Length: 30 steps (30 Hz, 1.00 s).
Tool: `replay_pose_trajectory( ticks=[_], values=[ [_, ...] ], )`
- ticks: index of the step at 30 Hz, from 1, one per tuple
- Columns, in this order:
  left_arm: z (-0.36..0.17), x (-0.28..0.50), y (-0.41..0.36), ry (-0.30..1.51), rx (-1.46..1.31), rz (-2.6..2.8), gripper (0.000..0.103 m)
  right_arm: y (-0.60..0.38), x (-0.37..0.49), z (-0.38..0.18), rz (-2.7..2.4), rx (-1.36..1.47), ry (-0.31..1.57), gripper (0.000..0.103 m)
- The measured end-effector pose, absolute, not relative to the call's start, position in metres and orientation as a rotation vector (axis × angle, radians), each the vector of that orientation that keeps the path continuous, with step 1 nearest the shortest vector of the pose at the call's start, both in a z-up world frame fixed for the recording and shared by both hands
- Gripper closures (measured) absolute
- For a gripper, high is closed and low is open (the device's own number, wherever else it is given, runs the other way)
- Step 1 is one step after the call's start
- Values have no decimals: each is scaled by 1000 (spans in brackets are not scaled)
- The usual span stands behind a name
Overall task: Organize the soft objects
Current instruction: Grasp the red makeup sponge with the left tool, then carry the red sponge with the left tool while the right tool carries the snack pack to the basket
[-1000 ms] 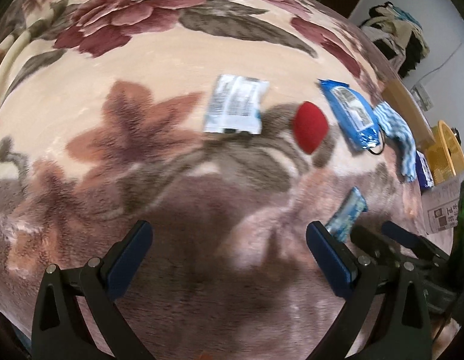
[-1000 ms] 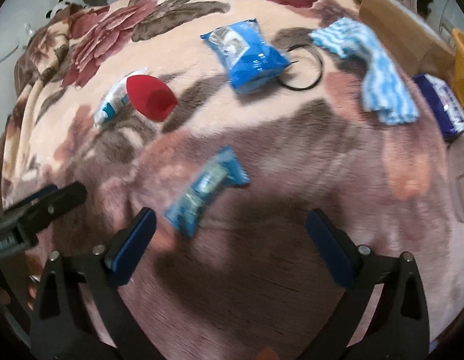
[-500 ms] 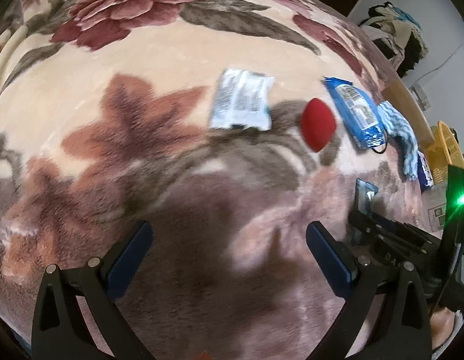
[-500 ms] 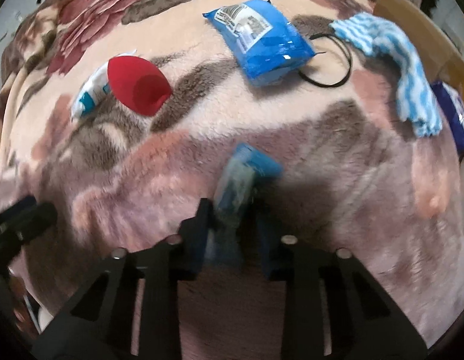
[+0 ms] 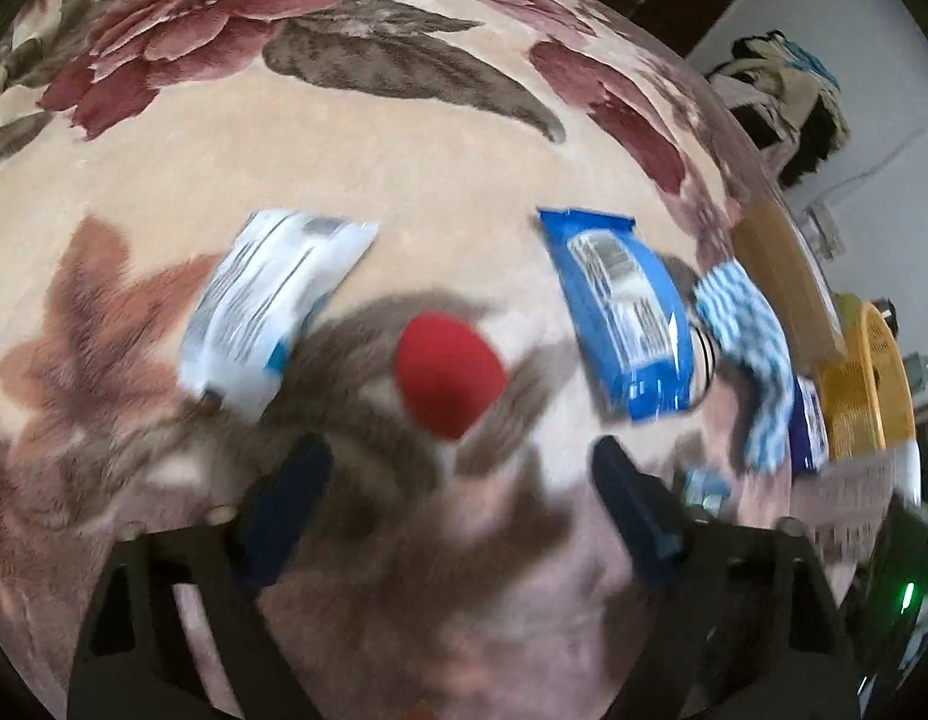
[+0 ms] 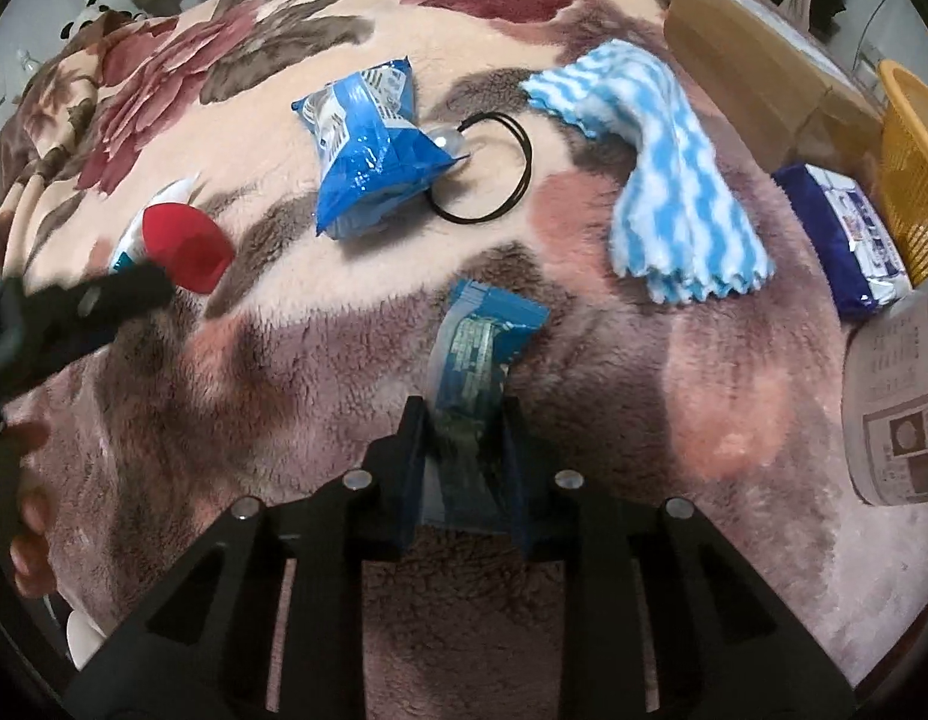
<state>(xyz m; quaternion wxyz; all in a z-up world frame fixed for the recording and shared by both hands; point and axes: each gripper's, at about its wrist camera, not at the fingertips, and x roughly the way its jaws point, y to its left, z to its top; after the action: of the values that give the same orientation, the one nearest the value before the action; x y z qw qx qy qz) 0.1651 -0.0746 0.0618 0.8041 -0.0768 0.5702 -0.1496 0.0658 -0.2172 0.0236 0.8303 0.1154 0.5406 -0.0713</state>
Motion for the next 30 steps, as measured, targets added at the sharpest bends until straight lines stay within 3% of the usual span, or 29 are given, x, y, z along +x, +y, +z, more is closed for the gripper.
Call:
replay_pose_trajectory(
  ticks=[2,3,5,6,30],
  values=[
    [60,174,-81,1209,-169,-289,18,-217,67,20,-142,260,1152,78],
    [59,178,-84,1211,-165,-273,24,-217,68,18,-139,264,1154,78],
    [53,184,-86,1231,-151,-256,58,-218,68,15,-134,273,1156,78],
    [50,185,-86,1241,-140,-251,63,-219,68,14,-131,275,1156,78],
    [68,51,-62,1285,108,-407,64,-205,3,44,-91,284,1099,79]
  ],
)
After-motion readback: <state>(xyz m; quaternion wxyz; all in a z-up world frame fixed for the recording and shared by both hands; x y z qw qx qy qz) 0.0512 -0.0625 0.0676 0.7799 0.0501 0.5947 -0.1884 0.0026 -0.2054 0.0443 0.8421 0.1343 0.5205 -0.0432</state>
